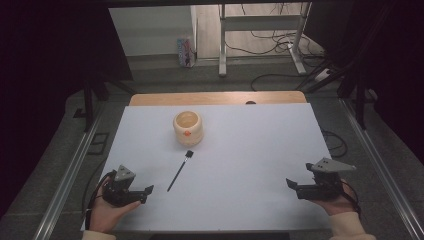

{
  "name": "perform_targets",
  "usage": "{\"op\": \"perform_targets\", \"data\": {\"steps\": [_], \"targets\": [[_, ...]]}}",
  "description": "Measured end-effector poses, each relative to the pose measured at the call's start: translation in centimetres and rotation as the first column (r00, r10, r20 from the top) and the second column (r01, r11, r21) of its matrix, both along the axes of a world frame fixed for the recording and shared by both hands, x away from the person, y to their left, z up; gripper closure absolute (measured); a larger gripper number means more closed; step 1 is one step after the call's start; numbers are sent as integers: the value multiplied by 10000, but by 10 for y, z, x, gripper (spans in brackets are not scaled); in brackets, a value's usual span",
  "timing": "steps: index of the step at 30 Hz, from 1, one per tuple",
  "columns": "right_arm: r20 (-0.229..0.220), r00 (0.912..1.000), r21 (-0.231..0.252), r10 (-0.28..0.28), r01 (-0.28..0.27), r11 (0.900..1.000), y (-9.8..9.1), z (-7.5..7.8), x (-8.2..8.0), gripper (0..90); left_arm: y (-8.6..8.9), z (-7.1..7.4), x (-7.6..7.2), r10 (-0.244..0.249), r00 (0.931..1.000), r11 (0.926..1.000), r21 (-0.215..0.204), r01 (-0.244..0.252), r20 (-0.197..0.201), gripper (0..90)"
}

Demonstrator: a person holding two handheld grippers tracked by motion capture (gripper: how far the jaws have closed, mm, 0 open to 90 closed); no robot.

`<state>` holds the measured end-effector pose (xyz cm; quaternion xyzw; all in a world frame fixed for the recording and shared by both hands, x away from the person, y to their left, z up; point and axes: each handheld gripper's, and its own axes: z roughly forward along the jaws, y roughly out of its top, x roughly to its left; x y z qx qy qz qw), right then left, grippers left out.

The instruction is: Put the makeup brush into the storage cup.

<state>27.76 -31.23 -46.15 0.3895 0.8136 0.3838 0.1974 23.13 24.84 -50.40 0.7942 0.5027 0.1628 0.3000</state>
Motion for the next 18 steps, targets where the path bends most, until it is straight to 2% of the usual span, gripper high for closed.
{"op": "perform_targets", "data": {"steps": [4, 10, 13, 14, 18], "targets": [[-68, 10000, -35, 27, -27, 10000, -3, -3, -1, 104, 0, 1, 1, 191, 9998, 9998, -61, -191, -18, 205], [-132, 9999, -21, 52, -52, 10000, -4, -5, 0, 105, -2, 1, 2, 199, 9998, 9998, -56, -199, -52, 202], [-96, 9999, -43, -54, 53, 10000, -5, -5, -3, 105, -2, 2, 3, 93, 10000, 9999, -69, -93, -35, 202], [-73, 9998, 82, -171, 171, 9998, -6, -5, -5, 104, -3, 1, 3, 52, 10000, 9999, -109, -52, -32, 202], [-28, 9990, 195, -442, 443, 9988, -6, -2, -4, 103, -3, 2, 0, 66, 10000, 10000, 73, -66, -2, 203]]}}
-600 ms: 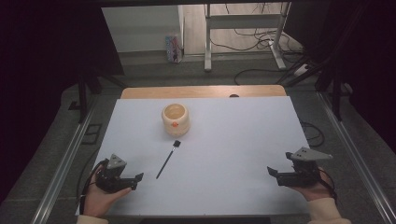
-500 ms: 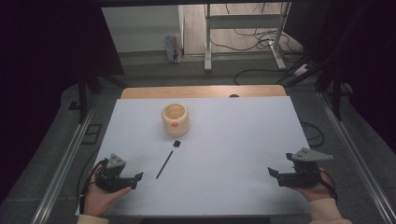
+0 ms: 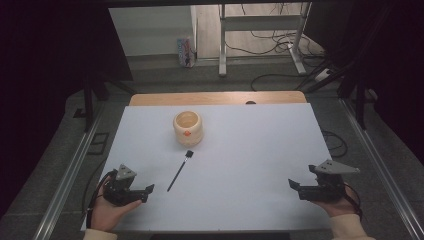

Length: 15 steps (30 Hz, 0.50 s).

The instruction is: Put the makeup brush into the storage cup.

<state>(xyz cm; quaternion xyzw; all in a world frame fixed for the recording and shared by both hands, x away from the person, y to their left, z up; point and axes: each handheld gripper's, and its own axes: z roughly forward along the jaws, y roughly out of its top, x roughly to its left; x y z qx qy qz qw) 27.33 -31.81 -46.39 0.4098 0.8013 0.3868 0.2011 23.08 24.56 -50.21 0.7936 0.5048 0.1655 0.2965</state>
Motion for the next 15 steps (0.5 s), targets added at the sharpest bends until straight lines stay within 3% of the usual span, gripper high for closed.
{"op": "perform_targets", "data": {"steps": [7, 15], "targets": [[-45, 10000, 49, 59, -59, 10000, 2, 0, 4, 103, 4, 0, 1, 285, 9995, 9996, 78, -284, -135, 205], [-39, 9999, -99, 163, -163, 9998, -2, -2, 5, 103, 4, 4, 0, 240, 9997, 9997, -65, -240, -6, 207]]}}
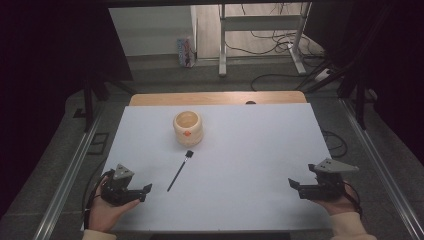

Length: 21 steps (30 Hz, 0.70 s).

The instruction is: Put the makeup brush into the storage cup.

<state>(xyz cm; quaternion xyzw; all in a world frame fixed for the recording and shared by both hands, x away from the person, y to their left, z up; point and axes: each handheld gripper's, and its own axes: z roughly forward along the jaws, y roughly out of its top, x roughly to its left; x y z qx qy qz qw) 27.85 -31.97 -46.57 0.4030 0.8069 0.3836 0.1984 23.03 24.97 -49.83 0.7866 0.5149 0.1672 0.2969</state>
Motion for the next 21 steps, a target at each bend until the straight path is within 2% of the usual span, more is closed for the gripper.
{"op": "perform_targets", "data": {"steps": [4, 6, 12, 16, 21], "targets": [[29, 10000, 18, 61, -61, 10000, 0, 0, 0, 103, 0, 1, -1, 28, 10000, 10000, -62, -28, -69, 210], [-45, 9999, -42, 113, -113, 9999, 2, -2, 1, 102, 0, 3, -1, 50, 9997, 9999, -146, -54, -257, 220], [-19, 9999, 4, 101, -101, 9999, 2, -1, 3, 103, 5, 9, -2, 397, 9986, 9980, -477, -414, -353, 231], [-33, 10000, -37, 80, -80, 10000, 4, -1, 2, 103, 4, 13, -5, 329, 9990, 9991, -240, -337, -316, 228], [-7, 10000, -39, 17, -18, 10000, 4, -1, 1, 103, 0, 19, -4, 132, 9997, 9994, -310, -139, -217, 237]]}}
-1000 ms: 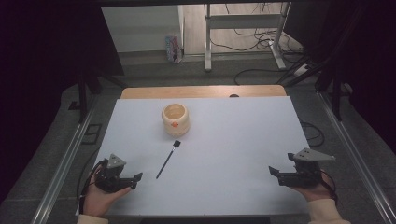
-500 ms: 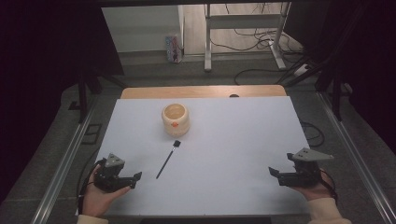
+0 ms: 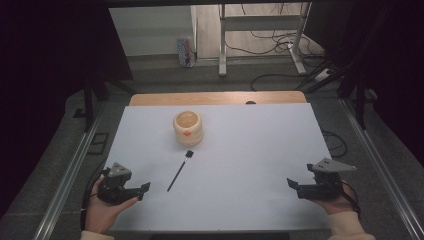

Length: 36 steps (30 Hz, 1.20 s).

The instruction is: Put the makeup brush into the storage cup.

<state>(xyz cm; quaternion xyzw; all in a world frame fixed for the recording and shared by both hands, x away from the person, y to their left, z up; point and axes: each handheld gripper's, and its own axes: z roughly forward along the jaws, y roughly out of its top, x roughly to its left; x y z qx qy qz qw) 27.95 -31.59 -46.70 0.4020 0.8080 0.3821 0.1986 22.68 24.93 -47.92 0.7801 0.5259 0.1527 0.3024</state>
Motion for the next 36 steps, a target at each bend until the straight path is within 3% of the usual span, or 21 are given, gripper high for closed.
{"op": "perform_targets", "data": {"steps": [19, 36], "targets": [[42, 9999, 4, -108, 108, 9999, -1, 0, -3, 106, -16, 11, 6, -403, 9991, 9992, -90, 402, -116, 243], [-3, 10000, -1, -98, 98, 10000, 1, -2, -2, 106, -32, 31, 20, -612, 9980, 9981, -126, 610, -180, 249]]}}
